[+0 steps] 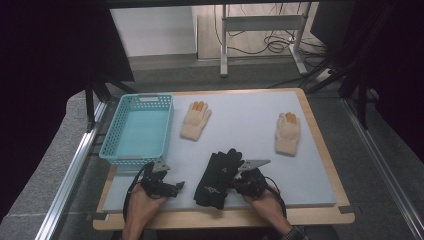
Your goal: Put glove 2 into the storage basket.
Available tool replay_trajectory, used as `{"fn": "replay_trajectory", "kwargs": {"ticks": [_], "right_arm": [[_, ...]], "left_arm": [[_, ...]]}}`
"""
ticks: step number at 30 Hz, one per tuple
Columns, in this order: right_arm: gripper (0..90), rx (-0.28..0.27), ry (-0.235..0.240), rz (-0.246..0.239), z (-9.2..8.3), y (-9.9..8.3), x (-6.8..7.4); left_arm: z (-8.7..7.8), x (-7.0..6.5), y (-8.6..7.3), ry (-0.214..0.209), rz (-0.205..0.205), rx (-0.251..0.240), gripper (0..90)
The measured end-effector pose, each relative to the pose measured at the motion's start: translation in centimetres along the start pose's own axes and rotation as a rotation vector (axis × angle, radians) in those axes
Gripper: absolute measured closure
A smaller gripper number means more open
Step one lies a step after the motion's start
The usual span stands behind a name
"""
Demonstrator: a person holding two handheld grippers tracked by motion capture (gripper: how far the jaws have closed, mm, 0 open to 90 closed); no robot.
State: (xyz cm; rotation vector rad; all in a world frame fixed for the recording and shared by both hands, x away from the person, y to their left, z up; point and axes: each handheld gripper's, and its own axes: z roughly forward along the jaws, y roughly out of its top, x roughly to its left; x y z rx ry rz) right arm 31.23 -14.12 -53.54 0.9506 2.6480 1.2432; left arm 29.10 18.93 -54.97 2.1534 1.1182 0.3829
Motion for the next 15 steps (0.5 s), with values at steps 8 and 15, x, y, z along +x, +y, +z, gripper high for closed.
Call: {"fn": "replay_trajectory", "kwargs": {"ticks": [8,15], "right_arm": [[82.2,-0.012,-0.021,-0.004,1.6,1.4,-0.3],[78.0,-0.01,-0.021,-0.015,2.8,2.5,-0.1]], "left_arm": [[-0.2,0.6,-0.3,0.004,-0.01,0.003,4.2],[-0.2,0.8,-0.5,-0.001,0.003,-0.015,3.1]]}}
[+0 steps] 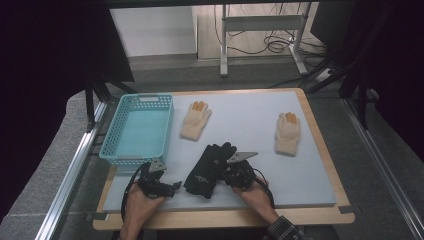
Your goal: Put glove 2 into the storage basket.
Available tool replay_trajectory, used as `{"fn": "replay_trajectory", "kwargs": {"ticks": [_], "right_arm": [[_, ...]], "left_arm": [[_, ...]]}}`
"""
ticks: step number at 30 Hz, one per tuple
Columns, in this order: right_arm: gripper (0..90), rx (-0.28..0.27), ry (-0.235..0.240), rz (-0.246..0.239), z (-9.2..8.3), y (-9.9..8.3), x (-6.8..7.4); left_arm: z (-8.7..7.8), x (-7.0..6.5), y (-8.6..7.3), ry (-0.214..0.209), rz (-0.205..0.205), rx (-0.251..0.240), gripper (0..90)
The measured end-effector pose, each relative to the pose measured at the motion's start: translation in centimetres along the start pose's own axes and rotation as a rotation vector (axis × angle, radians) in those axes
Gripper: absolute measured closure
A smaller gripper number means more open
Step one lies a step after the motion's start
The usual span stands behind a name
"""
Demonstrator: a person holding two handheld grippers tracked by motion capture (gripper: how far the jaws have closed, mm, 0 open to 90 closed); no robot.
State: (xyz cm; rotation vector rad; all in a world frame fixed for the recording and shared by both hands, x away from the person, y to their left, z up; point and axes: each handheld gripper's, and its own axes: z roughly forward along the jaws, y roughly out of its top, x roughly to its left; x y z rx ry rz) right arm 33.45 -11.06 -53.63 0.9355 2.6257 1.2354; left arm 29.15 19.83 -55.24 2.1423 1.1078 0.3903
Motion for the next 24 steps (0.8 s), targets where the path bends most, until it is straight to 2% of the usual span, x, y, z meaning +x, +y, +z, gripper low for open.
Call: {"fn": "replay_trajectory", "kwargs": {"ticks": [3,6,8,15,24], "right_arm": [[71.7,0.009,0.0,-0.019,-0.7,-0.2,-0.1],[65.7,0.007,-0.054,-0.052,-1.9,-0.6,-0.3],[63.8,-0.004,-0.092,-0.055,-2.8,-1.0,-0.9],[51.7,-0.034,-0.178,-0.008,-5.9,-2.3,-3.9],[31.4,-0.029,-0.282,0.031,-8.1,-4.8,-7.4]], "left_arm": [[0.0,0.0,0.0,-0.001,-0.001,-0.002,3.1],[0.0,0.0,0.0,-0.001,-0.001,-0.006,3.1],[0.0,0.0,-0.1,-0.002,-0.005,-0.007,3.1],[0.0,0.0,-0.1,-0.003,-0.005,-0.007,3.0],[0.1,0.0,-0.1,-0.001,-0.014,-0.005,3.0]]}}
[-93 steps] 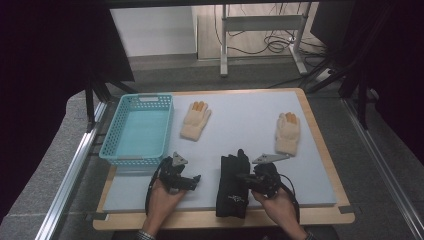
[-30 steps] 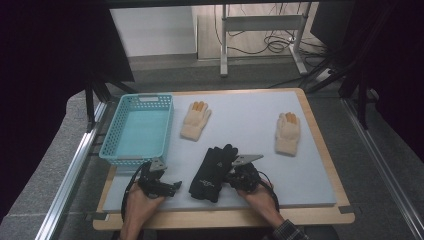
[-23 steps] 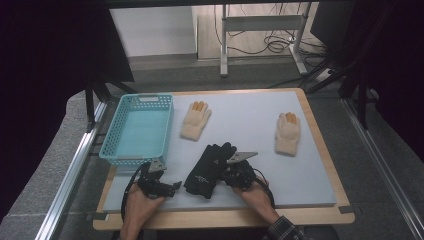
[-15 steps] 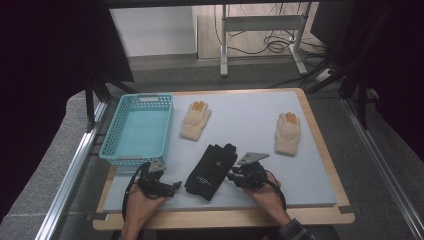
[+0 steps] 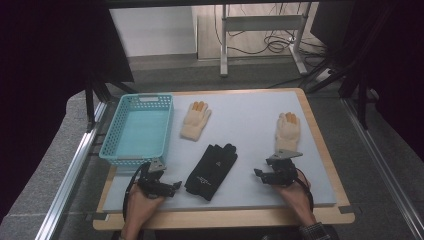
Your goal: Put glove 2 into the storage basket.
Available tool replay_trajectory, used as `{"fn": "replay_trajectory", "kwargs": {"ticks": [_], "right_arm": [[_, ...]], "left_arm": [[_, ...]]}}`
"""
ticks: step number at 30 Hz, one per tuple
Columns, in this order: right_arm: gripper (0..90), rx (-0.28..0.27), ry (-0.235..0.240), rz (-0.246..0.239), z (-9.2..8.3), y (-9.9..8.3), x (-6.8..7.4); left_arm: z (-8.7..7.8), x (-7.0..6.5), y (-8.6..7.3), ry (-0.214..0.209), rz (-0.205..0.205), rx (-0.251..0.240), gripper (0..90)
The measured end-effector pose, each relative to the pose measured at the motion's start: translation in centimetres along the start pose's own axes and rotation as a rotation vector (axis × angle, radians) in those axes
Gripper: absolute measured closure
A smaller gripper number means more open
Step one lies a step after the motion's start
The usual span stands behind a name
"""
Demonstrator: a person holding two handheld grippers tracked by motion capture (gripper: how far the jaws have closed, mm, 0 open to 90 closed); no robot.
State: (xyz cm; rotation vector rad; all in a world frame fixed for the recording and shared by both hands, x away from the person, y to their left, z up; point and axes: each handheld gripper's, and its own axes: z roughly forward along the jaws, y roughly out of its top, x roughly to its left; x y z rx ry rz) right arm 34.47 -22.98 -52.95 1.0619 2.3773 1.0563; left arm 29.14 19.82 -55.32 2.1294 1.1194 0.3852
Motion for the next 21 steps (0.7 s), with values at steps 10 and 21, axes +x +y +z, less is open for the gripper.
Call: {"fn": "replay_trajectory", "kwargs": {"ticks": [10,21], "right_arm": [[20.6,0.018,-0.051,-0.022,0.24,-0.18,-0.26],[19.8,0.015,-0.055,-0.022,0.26,-0.23,-0.22]], "left_arm": [[-0.01,-0.02,-0.01,0.001,-0.004,-0.001,3.1],[-0.37,-0.47,0.28,-0.019,-0.026,0.006,4.1]]}}
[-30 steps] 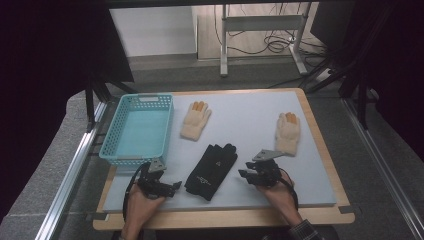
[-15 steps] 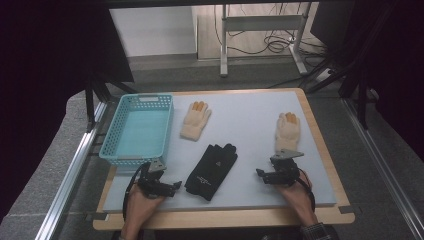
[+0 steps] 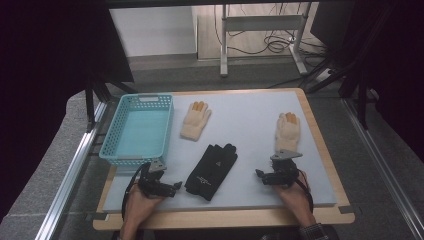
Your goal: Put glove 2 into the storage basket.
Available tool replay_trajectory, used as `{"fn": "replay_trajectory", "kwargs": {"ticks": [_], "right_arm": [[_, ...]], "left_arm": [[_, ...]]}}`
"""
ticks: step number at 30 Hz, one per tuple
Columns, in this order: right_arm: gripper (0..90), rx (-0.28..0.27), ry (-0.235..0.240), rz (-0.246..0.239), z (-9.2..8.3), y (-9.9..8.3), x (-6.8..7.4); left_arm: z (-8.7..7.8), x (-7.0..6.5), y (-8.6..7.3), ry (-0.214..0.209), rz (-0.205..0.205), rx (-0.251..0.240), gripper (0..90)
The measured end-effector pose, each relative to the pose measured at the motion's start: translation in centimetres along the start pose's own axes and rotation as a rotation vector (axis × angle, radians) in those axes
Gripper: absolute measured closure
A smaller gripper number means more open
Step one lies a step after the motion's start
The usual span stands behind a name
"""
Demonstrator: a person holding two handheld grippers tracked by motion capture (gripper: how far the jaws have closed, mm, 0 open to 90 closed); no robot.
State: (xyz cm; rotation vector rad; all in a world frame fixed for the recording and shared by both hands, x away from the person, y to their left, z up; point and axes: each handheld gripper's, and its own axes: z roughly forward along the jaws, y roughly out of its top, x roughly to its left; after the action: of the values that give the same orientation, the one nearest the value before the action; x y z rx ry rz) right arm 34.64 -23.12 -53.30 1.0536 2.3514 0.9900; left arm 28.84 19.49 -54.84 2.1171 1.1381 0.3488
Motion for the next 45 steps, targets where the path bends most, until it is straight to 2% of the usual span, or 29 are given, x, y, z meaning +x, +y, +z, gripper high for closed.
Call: {"fn": "replay_trajectory", "kwargs": {"ticks": [2,5,7,10,14,16,17,19,20,23,25,26,27,28,31,34,35,37,41,43,44,45], "right_arm": [[19.8,0.0,0.0,0.0,0.0,0.0,0.0],[19.8,0.0,-0.001,0.0,0.0,0.0,0.0],[19.8,0.0,-0.001,0.0,0.0,0.0,0.0],[19.8,0.0,-0.001,0.0,0.0,0.0,0.0],[19.8,-0.001,-0.001,0.0,0.0,0.0,0.0],[19.8,-0.001,-0.001,0.0,0.0,0.0,0.0],[19.8,-0.001,-0.001,0.0,0.0,0.0,0.0],[19.8,-0.001,-0.001,0.0,0.0,0.0,0.0],[19.8,-0.001,-0.001,0.0,0.0,0.0,0.0],[19.8,-0.001,-0.001,0.0,0.0,0.0,0.0],[19.8,-0.001,-0.001,0.0,0.0,0.0,0.0],[19.8,-0.001,-0.001,-0.001,0.0,0.0,0.0],[19.7,-0.001,-0.001,-0.001,0.0,0.0,0.0],[19.7,-0.001,-0.001,-0.001,0.0,0.0,0.0],[19.8,-0.001,0.0,0.0,0.0,0.0,0.0],[19.8,-0.001,-0.001,0.0,0.0,0.0,0.0],[19.8,-0.001,-0.001,0.0,0.0,0.0,0.0],[19.8,-0.002,-0.001,0.0,0.0,0.0,0.0],[19.7,-0.002,-0.001,-0.001,0.0,0.0,0.0],[19.8,-0.002,-0.001,-0.001,0.0,0.0,0.0],[19.8,-0.002,-0.001,-0.001,0.0,0.0,0.0],[19.7,-0.002,-0.002,-0.001,0.0,0.0,0.0]], "left_arm": [[-0.1,-0.2,0.1,-0.01,0.0,-0.002,4.3],[-0.7,-1.5,0.9,-0.012,0.018,-0.01,4.1],[-0.8,-1.8,1.2,-0.012,0.018,-0.01,3.8],[-1.3,-2.9,2.7,0.006,0.016,-0.021,3.4],[-1.6,-3.5,3.9,-0.017,0.001,-0.039,3.0],[-1.4,-4.2,5.0,-0.022,0.008,-0.038,2.8],[-1.4,-4.2,5.0,-0.022,0.008,-0.038,2.7],[-0.9,-4.8,5.7,-0.038,0.012,-0.036,2.2],[0.0,-5.5,6.5,-0.045,0.022,-0.022,1.2],[1.7,-6.6,7.6,-0.056,0.03,0.005,0.0],[2.3,-6.8,7.9,-0.06,0.032,0.019,0.0],[3.5,-7.1,8.4,-0.056,0.025,0.04,0.0],[3.5,-7.1,8.4,-0.056,0.025,0.04,0.0],[4.4,-7.1,8.8,-0.066,0.009,0.057,0.0],[5.6,-7.2,9.1,-0.081,-0.013,0.092,0.0],[6.2,-8.0,8.9,-0.114,0.001,0.127,0.0],[6.4,-8.5,8.8,-0.102,0.016,0.141,0.0],[6.6,-9.3,8.6,-0.049,0.056,0.163,0.0],[6.8,-10.0,8.3,-0.001,0.094,0.183,0.0],[6.8,-9.9,8.3,-0.004,0.084,0.186,0.0],[6.7,-9.6,8.4,-0.004,0.055,0.184,1.9],[6.6,-9.4,8.5,-0.007,0.048,0.185,3.9]]}}
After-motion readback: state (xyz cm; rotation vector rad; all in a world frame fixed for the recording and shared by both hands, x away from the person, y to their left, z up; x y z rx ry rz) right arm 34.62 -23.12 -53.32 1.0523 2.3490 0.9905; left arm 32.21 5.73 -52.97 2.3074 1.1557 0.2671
